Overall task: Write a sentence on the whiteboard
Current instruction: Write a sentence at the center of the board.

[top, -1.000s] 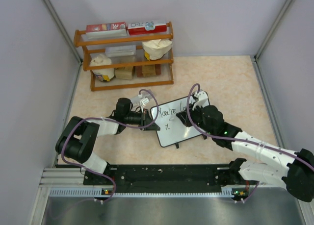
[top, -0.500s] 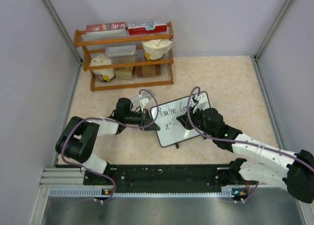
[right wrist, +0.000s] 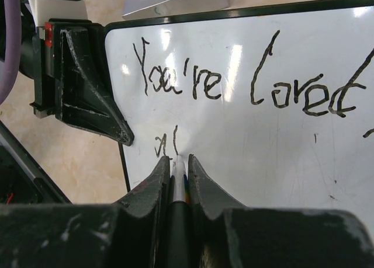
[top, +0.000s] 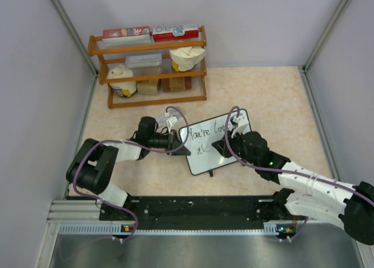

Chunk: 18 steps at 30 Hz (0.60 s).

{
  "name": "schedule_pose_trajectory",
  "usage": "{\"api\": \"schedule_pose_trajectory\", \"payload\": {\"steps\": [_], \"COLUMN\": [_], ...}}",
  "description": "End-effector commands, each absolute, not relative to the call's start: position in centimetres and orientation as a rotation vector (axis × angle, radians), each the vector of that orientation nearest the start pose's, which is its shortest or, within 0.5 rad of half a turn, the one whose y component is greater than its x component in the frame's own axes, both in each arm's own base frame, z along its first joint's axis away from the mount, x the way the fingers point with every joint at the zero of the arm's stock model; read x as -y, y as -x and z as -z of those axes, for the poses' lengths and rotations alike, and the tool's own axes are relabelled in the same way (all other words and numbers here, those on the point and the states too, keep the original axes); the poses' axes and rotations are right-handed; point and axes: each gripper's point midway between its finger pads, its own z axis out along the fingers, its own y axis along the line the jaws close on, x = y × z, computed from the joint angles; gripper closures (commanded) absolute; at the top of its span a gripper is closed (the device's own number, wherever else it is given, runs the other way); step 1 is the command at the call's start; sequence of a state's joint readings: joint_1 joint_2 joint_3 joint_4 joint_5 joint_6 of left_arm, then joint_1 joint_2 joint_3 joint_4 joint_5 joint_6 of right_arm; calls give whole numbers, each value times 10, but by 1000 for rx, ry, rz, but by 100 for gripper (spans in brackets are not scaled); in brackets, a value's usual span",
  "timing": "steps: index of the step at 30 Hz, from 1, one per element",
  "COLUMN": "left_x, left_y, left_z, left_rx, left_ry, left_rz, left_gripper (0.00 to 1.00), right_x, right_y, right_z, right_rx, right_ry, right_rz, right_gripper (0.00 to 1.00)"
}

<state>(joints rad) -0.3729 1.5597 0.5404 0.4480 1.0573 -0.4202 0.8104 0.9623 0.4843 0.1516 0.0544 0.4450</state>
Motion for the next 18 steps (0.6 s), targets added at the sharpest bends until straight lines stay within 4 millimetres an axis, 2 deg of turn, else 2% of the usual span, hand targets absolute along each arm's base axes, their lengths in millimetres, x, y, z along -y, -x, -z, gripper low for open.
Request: {"api": "schedule_pose_trajectory", "payload": {"steps": [1, 7, 18], "left_x": [258, 258, 258], "left_y": [-215, -215, -214], "left_z": [-86, -86, -86], "left_rx": [-2115, -2114, -2115], "left_ry": [-656, -658, -658], "left_rz": [1562, 1561, 1563], "left_gripper": [100, 100, 100], "right_x": [-244, -242, -241], "right_y": [-228, -228, -237], "right_z": [-148, -147, -163], "right_rx": [-1968, -1973, -1931], "right_ry": [316, 311, 282], "right_rz": [-755, -745, -723], "right_gripper": [100, 100, 100]}}
